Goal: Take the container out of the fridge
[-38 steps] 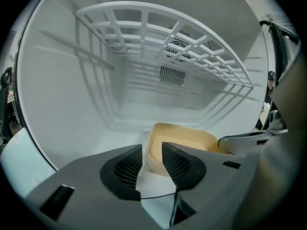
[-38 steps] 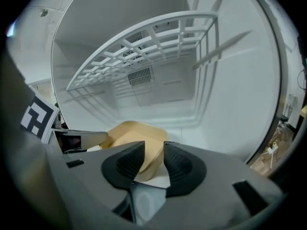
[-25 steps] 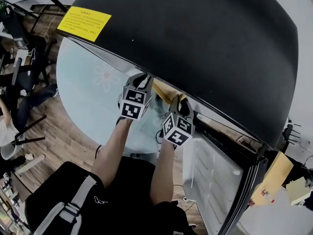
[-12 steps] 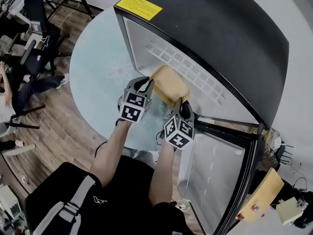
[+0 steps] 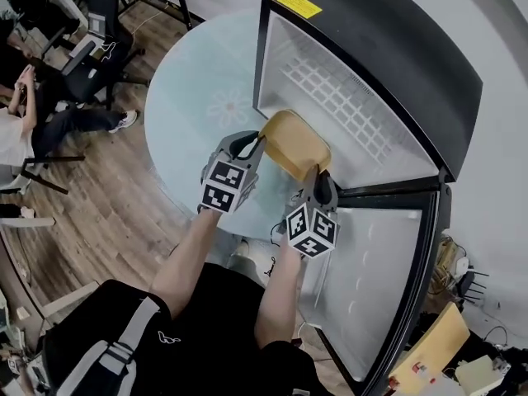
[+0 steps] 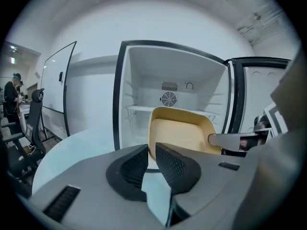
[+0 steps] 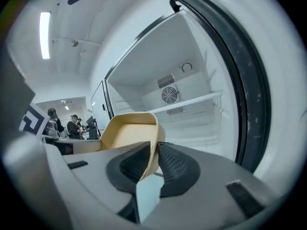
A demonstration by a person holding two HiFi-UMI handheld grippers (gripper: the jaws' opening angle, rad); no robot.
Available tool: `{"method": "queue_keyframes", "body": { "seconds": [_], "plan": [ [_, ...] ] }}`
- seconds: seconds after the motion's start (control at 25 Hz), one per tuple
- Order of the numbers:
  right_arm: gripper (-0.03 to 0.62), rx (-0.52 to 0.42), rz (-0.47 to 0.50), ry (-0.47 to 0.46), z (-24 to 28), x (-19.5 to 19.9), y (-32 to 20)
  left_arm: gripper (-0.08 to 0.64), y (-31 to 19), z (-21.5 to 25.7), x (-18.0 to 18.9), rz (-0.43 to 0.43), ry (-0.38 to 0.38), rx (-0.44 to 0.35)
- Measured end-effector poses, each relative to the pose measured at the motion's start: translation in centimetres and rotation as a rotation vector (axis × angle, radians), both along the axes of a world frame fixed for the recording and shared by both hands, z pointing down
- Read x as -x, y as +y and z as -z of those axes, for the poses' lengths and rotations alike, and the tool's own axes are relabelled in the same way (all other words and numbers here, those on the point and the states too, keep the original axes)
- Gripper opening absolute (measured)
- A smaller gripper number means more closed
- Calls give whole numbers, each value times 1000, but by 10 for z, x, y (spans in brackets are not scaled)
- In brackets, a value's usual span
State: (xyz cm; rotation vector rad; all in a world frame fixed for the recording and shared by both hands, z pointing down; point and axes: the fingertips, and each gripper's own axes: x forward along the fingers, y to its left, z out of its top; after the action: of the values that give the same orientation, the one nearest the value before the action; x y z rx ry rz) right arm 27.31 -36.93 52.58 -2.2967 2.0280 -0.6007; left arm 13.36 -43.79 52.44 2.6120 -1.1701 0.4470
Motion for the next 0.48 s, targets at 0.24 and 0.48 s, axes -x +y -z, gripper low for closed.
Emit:
{"method": "queue_keyframes", "body": {
  "seconds": [0.24,0.48],
  "plan": [
    [47,-107,32,29,40,11,25,51,36,42,17,21,79,-98],
    [43,-192,61,99,82,18,52,49,66,75,25,28,123,-166]
  ]
}}
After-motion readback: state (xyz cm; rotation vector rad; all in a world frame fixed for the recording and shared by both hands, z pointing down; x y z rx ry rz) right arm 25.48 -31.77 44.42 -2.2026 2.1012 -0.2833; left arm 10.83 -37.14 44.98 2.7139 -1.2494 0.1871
